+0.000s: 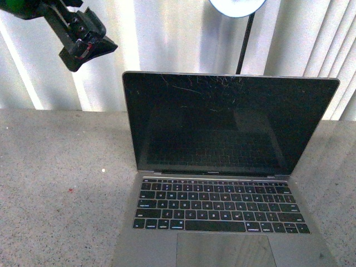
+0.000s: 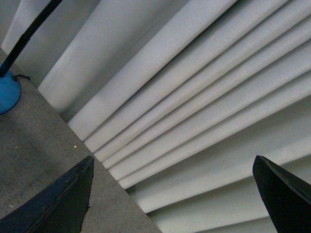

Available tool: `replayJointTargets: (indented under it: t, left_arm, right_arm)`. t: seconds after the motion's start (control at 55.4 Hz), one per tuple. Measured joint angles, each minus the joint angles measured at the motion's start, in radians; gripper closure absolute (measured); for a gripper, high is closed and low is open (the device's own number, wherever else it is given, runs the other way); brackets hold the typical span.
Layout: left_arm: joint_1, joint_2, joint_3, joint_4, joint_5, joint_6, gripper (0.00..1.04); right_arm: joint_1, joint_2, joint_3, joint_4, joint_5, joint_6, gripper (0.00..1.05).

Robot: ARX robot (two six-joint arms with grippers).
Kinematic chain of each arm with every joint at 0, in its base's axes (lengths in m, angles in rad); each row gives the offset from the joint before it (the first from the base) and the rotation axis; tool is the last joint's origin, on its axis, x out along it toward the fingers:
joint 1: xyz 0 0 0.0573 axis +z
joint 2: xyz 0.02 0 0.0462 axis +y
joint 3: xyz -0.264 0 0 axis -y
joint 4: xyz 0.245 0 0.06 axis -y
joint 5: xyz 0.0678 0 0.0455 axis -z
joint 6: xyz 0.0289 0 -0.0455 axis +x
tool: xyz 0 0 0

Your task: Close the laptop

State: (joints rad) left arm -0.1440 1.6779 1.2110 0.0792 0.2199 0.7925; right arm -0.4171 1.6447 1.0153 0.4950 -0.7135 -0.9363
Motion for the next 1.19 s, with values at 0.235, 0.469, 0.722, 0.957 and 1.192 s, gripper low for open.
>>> replayJointTargets:
  t: [0.235,0.469,0.722,0.957,1.192]
  left_arm:
    - [-0.058,0.113,0.245,-0.181,0.011,0.1,0.07]
    - [-0.107,0.144,0.295,-0.211,0.011,0.145,0.07]
    - [-0.13,0.163,0.283,-0.208,-0.001,0.174,0.07]
    - [-0.162,0.206,0.28,-0.201,-0.026,0.202,0.07]
    - [-0.183,0.226,0.282,-0.192,-0.024,0.225,0.41]
  right_arm:
    - [0.095,0.117,0.139,-0.022,0.012,-0.034,0.07]
    - [0.164,0.172,0.216,-0.13,0.014,-0.05,0.07]
    - [0.217,0.173,0.235,-0.27,-0.018,-0.122,0.07]
    - [0.246,0.172,0.237,-0.329,-0.018,-0.193,0.07]
    - [0.266,0.169,0.237,-0.316,-0.002,-0.209,0.65]
